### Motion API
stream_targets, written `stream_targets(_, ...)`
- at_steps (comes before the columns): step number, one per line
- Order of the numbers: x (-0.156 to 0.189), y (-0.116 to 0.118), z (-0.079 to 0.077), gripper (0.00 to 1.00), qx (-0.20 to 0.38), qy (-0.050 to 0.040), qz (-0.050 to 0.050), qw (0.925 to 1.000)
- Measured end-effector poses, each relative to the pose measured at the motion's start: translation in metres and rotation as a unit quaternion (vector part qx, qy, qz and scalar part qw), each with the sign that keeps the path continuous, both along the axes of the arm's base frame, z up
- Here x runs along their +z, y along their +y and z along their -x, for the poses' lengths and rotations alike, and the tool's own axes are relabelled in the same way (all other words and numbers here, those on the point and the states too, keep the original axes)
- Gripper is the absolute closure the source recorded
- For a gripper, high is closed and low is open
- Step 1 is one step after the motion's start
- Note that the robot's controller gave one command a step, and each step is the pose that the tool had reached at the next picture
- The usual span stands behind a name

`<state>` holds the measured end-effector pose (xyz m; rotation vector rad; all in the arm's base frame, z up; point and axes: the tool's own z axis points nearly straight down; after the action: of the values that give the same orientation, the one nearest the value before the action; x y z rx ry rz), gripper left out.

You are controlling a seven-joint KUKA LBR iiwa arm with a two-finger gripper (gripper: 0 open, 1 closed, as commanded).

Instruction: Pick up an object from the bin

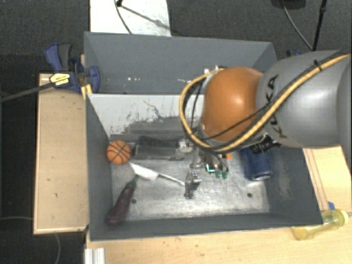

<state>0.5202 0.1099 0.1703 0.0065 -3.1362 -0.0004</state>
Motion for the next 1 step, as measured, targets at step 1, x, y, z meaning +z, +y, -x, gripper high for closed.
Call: stream_targets(1,0.0037,-0.0005,-0.002,0.0,-0.002,-0.0038,0.0,1.0)
